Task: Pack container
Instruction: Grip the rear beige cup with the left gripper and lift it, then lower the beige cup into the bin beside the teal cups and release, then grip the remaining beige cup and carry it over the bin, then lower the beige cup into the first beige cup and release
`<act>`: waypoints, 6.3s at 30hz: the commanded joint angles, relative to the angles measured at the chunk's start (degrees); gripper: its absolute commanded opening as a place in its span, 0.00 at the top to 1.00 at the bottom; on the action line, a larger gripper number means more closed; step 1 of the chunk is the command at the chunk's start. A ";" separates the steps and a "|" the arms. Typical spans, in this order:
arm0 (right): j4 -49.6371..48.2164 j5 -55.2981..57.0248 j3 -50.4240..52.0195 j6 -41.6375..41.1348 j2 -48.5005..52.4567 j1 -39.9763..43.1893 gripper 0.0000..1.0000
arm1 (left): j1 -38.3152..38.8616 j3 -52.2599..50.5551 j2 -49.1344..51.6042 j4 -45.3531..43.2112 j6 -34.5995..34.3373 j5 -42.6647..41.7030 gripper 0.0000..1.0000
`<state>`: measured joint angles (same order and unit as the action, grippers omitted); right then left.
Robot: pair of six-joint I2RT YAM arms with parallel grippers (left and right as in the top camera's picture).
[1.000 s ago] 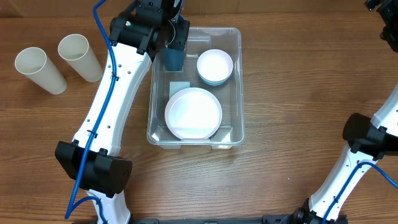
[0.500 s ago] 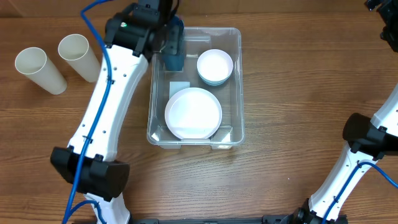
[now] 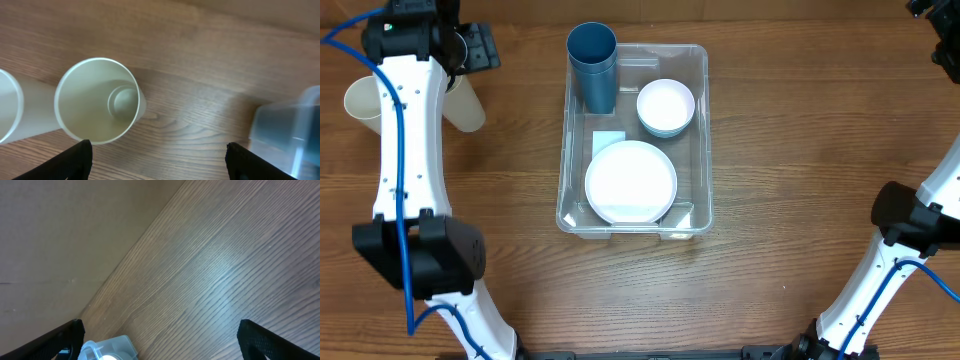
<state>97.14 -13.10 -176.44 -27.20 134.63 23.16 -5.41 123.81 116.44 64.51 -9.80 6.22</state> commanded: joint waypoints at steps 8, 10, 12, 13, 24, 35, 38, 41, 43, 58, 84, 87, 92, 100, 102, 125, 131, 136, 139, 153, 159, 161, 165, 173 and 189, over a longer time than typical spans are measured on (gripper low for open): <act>-0.13 0.13 -0.15 -0.26 -0.90 -0.04 0.00 | -2.51 0.81 12.35 -1.11 3.43 0.17 0.14; -0.13 0.13 -0.15 -0.26 -0.90 -0.04 0.00 | -2.49 0.81 13.62 -0.85 3.43 0.15 0.54; -0.13 0.13 -0.15 -0.26 -0.90 -0.04 0.00 | -2.49 0.81 13.97 -0.52 3.41 0.17 0.95; -0.13 0.13 -0.15 -0.26 -0.90 -0.04 0.00 | -2.49 0.81 13.94 -0.37 3.39 0.15 0.96; -0.13 0.13 -0.15 -0.26 -0.90 -0.04 0.00 | -1.33 16.22 5.57 12.22 1.79 -11.37 0.96; -0.13 0.13 -0.15 -0.26 -0.90 -0.04 0.00 | 25.05 18.93 -11.30 16.37 18.73 -14.05 0.96; -0.13 0.13 -0.15 -0.26 -0.90 -0.04 0.00 | 29.83 16.39 -8.87 16.31 23.98 -8.33 0.96; -0.13 0.13 -0.15 -0.26 -0.90 -0.04 0.00 | 30.38 13.68 -4.83 16.28 29.20 -8.76 0.96; -0.13 0.13 -0.15 -0.26 -0.90 -0.04 0.00 | 30.38 13.11 -0.72 16.87 30.42 -8.52 0.96; -0.15 0.13 -0.15 -0.26 -0.90 -0.04 0.00 | 31.04 12.87 7.63 22.64 30.99 0.83 0.96; -0.13 0.13 -0.15 -0.26 -0.90 -0.04 0.00 | 30.49 -2.21 7.67 15.06 32.52 3.43 0.60; -0.13 0.13 -0.15 -0.26 -0.90 -0.04 0.00 | 30.49 -2.21 7.67 13.51 31.23 7.06 0.61; -0.13 0.13 -0.15 -0.26 -0.90 -0.04 0.00 | 30.58 -1.11 7.54 9.44 28.98 13.16 0.36; -0.13 0.13 -0.15 -0.26 -0.90 -0.04 0.00 | 33.42 21.24 7.50 16.04 21.70 6.01 0.40; -0.13 0.13 -0.15 -0.26 -0.90 -0.04 0.00 | 35.50 28.26 7.50 19.91 20.90 3.15 0.38; -0.13 0.13 -0.15 -0.26 -0.90 -0.04 0.00 | -8.04 35.56 17.90 25.22 -9.51 10.27 0.11; -0.13 0.13 -0.15 -0.26 -0.90 -0.04 0.00 | -15.43 35.56 26.43 24.24 -7.96 3.10 0.09; -0.13 0.13 -0.15 -0.26 -0.90 -0.04 0.00 | -16.48 35.56 30.16 23.91 -7.96 -0.02 0.64; -0.13 0.13 -0.15 -0.26 -0.90 -0.04 0.00 | -16.37 35.56 32.72 24.22 -7.91 -1.31 0.96; -0.13 0.13 -0.15 -0.26 -0.90 -0.04 0.00 | -13.14 44.19 10.03 26.45 -1.70 -33.57 0.96; -0.13 0.13 -0.15 -0.26 -0.90 -0.04 0.00 | 11.04 44.19 -1.51 27.10 17.03 -30.99 0.96; -0.13 0.13 -0.15 -0.26 -0.90 -0.04 0.00 | 18.40 44.02 -0.61 27.71 20.28 -25.33 0.96; -0.13 0.13 -0.15 -0.26 -0.90 -0.04 0.00 | 28.39 43.91 4.44 29.90 21.29 -12.90 0.96; -0.13 0.13 -0.15 -0.26 -0.90 -0.04 0.00 | 29.44 41.16 6.51 32.28 14.88 -5.77 0.96; -0.13 0.13 -0.15 -0.26 -0.90 -0.04 0.00 | 29.44 27.52 6.51 32.28 12.55 -3.74 0.79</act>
<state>97.14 -13.08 -176.44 -27.20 134.63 23.16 23.97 151.94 123.24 96.86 3.55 -0.10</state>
